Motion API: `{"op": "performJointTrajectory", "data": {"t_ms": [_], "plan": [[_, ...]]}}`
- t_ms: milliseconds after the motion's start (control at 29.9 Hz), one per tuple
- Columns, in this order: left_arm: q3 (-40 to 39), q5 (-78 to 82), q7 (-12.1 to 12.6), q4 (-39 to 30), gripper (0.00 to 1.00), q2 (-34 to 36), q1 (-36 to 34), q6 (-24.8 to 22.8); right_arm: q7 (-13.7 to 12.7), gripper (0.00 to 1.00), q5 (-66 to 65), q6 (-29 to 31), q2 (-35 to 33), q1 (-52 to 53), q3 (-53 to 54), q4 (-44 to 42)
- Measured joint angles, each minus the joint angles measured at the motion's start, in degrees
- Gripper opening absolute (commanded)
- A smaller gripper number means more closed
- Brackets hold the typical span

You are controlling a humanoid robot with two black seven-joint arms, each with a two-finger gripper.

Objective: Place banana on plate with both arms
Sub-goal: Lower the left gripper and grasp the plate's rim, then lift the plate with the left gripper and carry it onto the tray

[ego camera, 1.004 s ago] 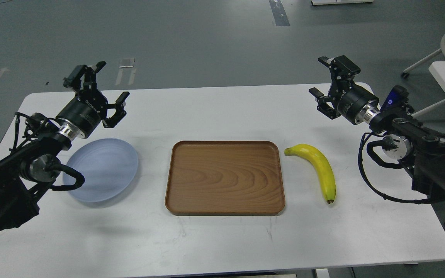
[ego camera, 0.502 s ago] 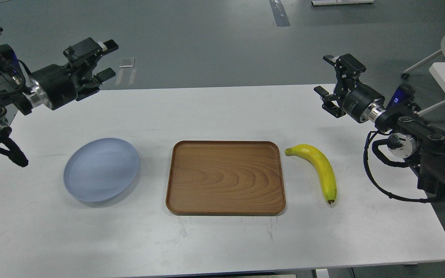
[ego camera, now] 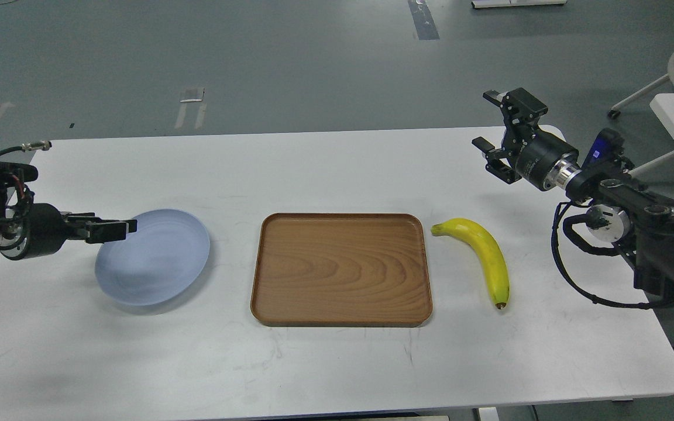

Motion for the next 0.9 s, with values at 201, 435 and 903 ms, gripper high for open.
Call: {"op": "performJointTrajectory", "data": {"t_ms": [201, 435, 903], "plan": [[1.4, -3.2, 0.0, 3.8, 0.95, -0.3, 2.2, 1.1, 0.0, 1.0, 0.0, 0.0, 0.0, -0.1, 0.0, 0.0], [1.5, -4.3, 0.0, 6.2, 0.88, -1.8, 6.1, 2.2, 0.0, 1.0, 0.0, 0.0, 0.1, -0.1, 0.1, 0.0], [1.5, -7.0, 0.0, 7.1, 0.12, -2.5, 7.2, 2.7, 0.0, 1.0, 0.0, 0.0, 0.1, -0.2, 0.2, 0.0]]}}
